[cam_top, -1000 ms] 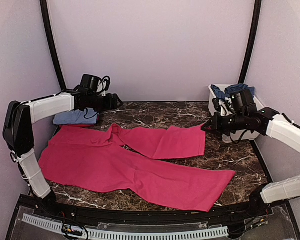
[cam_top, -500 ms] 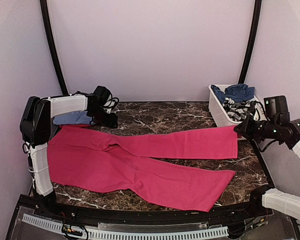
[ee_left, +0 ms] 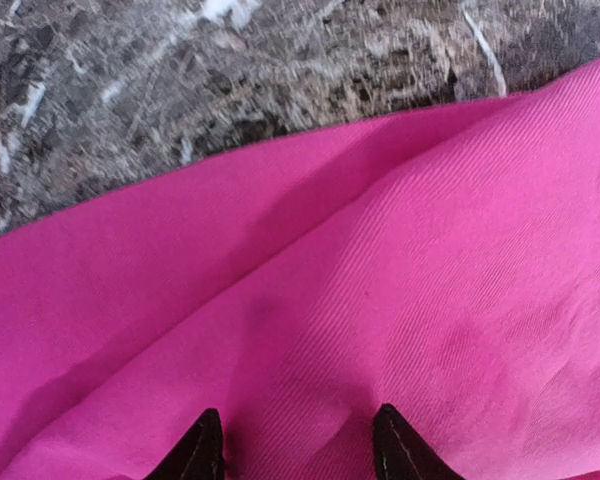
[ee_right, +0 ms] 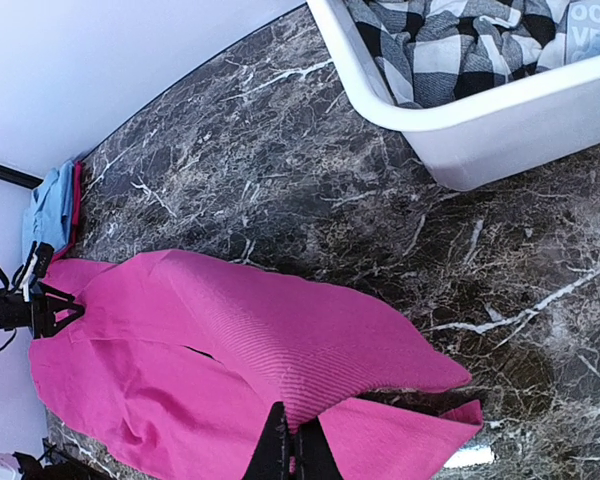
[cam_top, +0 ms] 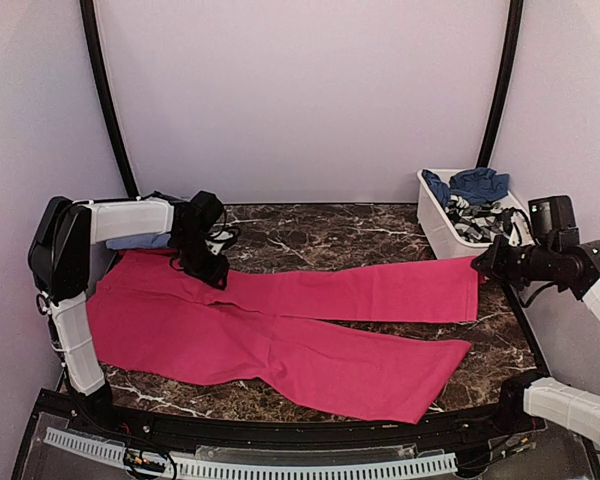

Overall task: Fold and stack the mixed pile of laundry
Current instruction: Flatten out the crumpled trousers at the center of the board.

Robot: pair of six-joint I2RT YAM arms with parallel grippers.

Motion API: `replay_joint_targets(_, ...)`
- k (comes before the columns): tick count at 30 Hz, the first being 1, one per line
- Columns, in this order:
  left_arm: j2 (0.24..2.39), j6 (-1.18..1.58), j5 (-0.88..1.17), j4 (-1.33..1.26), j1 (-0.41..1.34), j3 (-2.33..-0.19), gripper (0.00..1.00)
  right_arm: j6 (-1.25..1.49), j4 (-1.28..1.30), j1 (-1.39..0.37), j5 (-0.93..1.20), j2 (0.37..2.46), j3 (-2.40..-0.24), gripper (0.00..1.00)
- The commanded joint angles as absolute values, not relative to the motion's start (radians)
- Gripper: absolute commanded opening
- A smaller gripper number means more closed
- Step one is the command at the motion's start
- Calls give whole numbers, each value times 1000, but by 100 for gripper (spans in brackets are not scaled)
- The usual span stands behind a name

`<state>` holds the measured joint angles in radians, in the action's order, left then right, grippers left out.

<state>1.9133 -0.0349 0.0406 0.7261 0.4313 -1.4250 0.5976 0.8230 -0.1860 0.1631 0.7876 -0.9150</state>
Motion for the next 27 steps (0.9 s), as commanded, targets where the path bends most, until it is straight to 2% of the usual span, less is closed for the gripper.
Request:
replay_joint_targets(1, 1841, -66, 27, 772, 434, -1390, 49, 581, 802, -167, 162, 772, -876, 0)
replay_joint_targets(6, 1806, -60, 26, 749, 433, -1385, 52, 583, 772, -155, 181, 789, -854, 0)
replay_joint_targets(8, 1781, -30, 12, 746, 423, -1374, 60, 582, 773, -153, 184, 791, -848, 0)
replay_joint_targets(14, 1686, 122, -12, 717, 347, -1283, 69, 599, 720, -153, 223, 813, -788, 0)
replay_joint_targets(20, 1692, 235, -78, 718, 266, -1240, 71, 611, 721, -103, 132, 803, -799, 0)
replay_joint_targets(27, 1804, 240, -111, 718, 244, -1269, 71, 571, 732, 77, 226, 772, -800, 0)
